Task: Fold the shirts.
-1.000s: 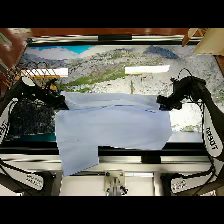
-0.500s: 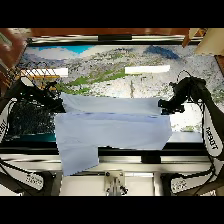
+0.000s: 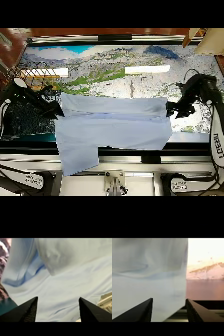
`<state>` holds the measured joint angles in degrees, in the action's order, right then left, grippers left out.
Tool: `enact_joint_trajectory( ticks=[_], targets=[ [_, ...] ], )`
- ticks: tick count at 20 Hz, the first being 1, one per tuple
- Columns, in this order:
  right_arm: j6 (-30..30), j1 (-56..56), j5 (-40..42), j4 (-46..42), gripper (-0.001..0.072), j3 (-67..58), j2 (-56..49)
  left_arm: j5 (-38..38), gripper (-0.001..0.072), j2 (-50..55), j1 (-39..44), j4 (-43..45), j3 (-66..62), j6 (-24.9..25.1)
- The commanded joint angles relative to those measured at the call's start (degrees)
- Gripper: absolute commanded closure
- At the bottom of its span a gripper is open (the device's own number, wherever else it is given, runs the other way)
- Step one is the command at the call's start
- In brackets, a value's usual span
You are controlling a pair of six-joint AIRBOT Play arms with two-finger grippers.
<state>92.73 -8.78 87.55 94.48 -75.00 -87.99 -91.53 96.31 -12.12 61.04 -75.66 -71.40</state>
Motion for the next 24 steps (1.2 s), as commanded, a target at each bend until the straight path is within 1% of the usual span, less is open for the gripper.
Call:
enact_joint_trajectory(
  ticks=[1, 4, 7, 9, 11, 12, 13, 14, 16, 19, 24],
  targets=[
    [1.3, -7.4, 5.6, 0.3, 0.0143, 5.8, 7.9, -0.5, 0.0111, -9.2, -3.7, -2.6, 13.8, 2.2],
    [3.6, -15.5, 2.7, 5.9, 0.0143, 12.7, 15.4, 4.0, 0.0113, -20.4, -7.6, -3.4, 32.4, 8.4],
    [3.8, -17.9, 1.4, 7.6, 0.0143, 13.7, 18.5, 10.1, 0.0112, -27.2, -8.2, -3.2, 41.7, 11.7],
    [3.8, -17.9, 1.6, 7.8, 0.0143, 13.7, 18.7, 12.7, 0.0113, -28.2, -8.3, -2.3, 43.1, 11.8],
    [3.8, -17.9, 1.6, 7.8, 0.0143, 13.7, 18.7, 12.2, 0.0114, -28.0, -8.9, 0.3, 42.6, 12.3],
    [3.8, -17.9, 1.6, 7.8, 0.0143, 13.7, 18.7, 10.3, 0.0186, -28.0, -9.4, 3.3, 42.2, 12.7],
    [3.8, -17.9, 1.6, 7.8, 0.0143, 13.7, 18.7, 8.0, 0.0191, -28.0, -9.8, 6.4, 41.7, 12.9],
    [3.8, -17.9, 1.6, 7.7, 0.0143, 13.7, 18.6, 7.8, 0.0191, -28.0, -10.8, 6.8, 42.1, 12.6],
    [3.8, -17.9, 1.6, 7.4, 0.0143, 13.7, 18.6, 10.2, 0.0191, -28.0, -11.8, 3.3, 44.2, 12.9],
    [3.8, -17.9, 1.6, 7.4, 0.0143, 13.7, 18.6, 13.2, 0.0191, -28.0, -11.2, 2.9, 47.3, 13.2],
    [3.8, -17.9, 1.6, 7.1, 0.0143, 13.7, 18.6, 15.9, 0.0191, -27.8, -8.0, -1.4, 49.0, 13.0]
  ],
)
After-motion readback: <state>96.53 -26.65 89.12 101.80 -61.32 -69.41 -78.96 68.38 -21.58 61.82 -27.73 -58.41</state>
